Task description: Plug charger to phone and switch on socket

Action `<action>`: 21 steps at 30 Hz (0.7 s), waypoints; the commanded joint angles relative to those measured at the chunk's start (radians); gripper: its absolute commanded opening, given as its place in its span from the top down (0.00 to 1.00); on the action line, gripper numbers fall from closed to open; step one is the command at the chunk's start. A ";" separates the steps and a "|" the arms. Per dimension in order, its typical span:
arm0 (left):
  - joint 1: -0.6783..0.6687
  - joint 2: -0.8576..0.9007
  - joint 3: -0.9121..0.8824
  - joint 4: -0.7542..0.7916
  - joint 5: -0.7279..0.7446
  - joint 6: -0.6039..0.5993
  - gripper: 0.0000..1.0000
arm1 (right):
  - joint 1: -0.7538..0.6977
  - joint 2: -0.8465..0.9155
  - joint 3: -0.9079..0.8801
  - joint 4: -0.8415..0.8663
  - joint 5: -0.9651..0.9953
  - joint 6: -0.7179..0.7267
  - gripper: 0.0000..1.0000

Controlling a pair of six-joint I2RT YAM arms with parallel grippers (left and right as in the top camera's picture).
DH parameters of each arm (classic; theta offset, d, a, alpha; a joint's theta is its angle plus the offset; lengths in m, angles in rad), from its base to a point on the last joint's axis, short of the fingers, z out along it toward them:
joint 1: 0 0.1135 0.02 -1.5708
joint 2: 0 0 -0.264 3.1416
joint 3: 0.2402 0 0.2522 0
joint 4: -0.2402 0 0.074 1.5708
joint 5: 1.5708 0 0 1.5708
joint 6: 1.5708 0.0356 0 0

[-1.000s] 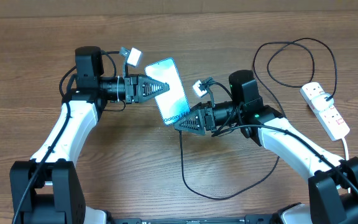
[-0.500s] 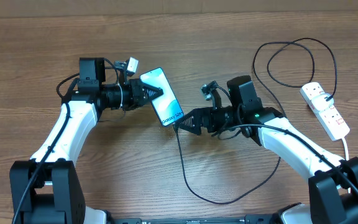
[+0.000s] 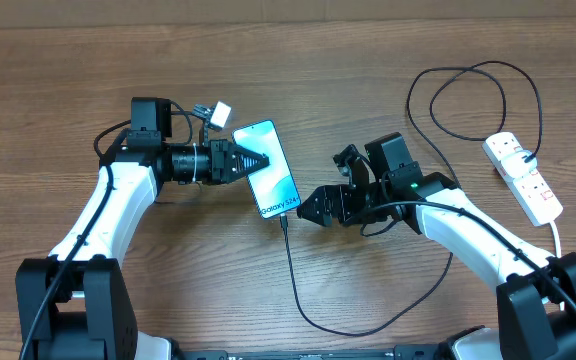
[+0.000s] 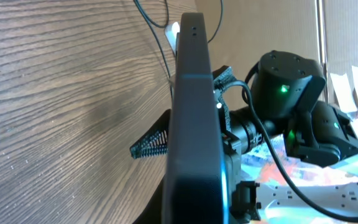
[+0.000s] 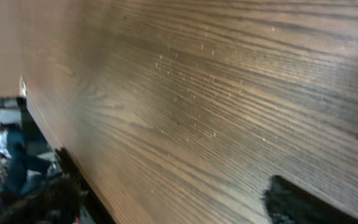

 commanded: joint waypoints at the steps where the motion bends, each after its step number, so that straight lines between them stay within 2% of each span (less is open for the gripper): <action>1: -0.001 0.003 0.003 0.005 0.075 0.075 0.96 | -0.003 -0.013 0.016 -0.029 -0.029 -0.019 0.20; 3: 0.010 0.003 0.003 0.005 0.101 0.104 0.96 | -0.005 -0.026 0.016 -0.059 -0.063 -0.044 0.23; 7: 0.053 0.003 0.003 0.006 0.146 0.127 0.96 | -0.045 -0.090 0.016 -0.139 -0.127 -0.116 0.18; 11: 0.084 0.003 0.003 0.006 0.196 0.128 0.96 | -0.081 -0.127 0.016 -0.166 -0.376 -0.288 0.10; 14: 0.085 0.004 0.003 0.006 0.229 0.127 0.96 | -0.067 -0.116 -0.004 -0.156 -0.523 -0.412 0.10; 17: 0.084 0.003 0.003 0.005 0.257 0.127 0.96 | -0.033 -0.087 -0.049 -0.082 -0.528 -0.412 0.12; 21: 0.084 0.003 0.003 0.005 0.274 0.127 0.96 | -0.009 -0.054 -0.067 0.011 -0.535 -0.364 0.22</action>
